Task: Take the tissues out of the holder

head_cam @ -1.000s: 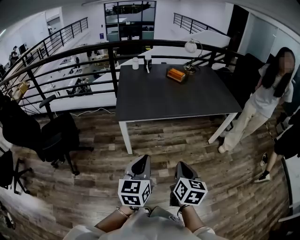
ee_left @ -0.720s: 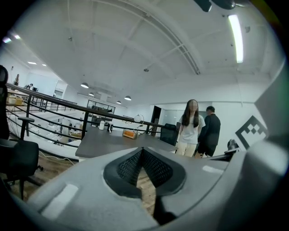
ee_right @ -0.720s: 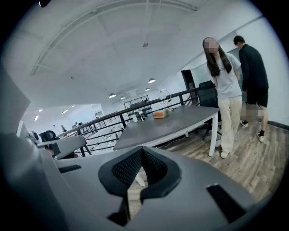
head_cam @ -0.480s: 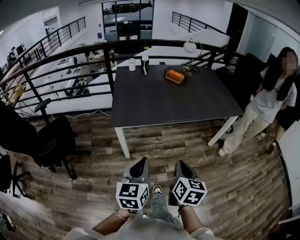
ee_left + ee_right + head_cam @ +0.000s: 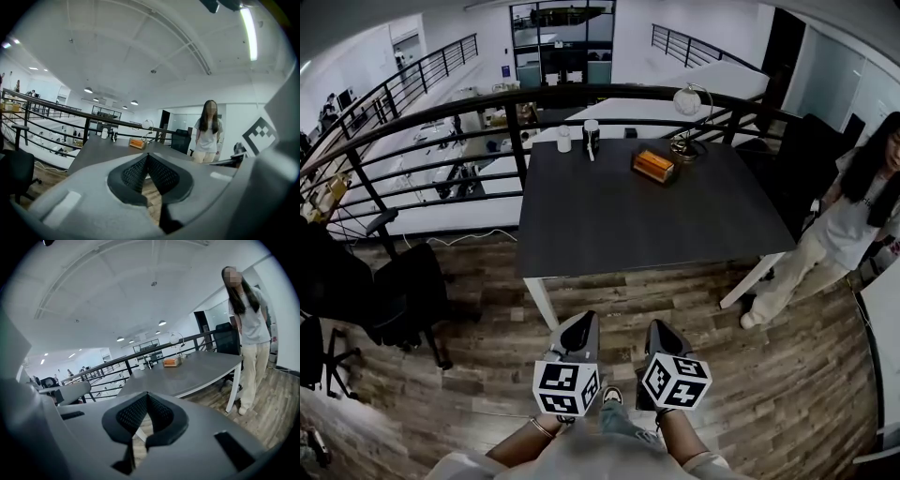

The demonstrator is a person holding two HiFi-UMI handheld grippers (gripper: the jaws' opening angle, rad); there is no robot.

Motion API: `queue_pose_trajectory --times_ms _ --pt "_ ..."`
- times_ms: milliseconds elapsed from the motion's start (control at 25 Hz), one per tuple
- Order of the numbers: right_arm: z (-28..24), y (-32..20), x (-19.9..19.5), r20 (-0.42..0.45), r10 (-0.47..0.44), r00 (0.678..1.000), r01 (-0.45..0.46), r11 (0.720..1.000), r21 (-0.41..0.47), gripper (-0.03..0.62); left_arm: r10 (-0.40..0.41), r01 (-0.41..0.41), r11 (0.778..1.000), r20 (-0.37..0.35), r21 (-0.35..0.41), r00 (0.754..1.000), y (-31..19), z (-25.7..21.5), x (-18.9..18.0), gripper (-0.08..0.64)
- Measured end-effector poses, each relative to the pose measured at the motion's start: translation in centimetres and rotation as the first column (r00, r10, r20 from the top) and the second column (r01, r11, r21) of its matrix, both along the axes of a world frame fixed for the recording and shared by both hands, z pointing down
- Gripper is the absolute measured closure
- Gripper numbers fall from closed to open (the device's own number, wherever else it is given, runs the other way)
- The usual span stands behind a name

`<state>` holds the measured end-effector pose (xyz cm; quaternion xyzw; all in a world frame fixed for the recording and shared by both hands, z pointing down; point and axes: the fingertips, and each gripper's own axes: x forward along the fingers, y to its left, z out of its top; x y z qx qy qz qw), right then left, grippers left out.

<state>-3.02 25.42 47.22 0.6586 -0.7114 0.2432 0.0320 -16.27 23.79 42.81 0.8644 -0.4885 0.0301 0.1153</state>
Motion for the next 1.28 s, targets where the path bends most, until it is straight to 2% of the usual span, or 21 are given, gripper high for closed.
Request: queue_pose_trajectory --times_ms 640,960,1280 --pt "0.4 -12.3 6.9 -0.003 -0.045 0.999 0.045 0.999 -0.022 0.584 -0.044 0.044 0.999 0.0 -0.014 0.999 -12.0 0.2 6.5 0.551" --pt "1.1 -16.1 9.6 0.004 -0.045 0.999 0.045 0.998 -0.034 0.584 -0.053 0.053 0.998 0.01 -0.033 0.999 -15.4 1.1 8.5 0.551" --pt "2.1 -17.7 10.2 0.014 -0.051 0.999 0.052 0.997 -0.055 0.584 -0.058 0.059 0.997 0.01 -0.046 0.998 -17.3 1.7 9.3 0.551"
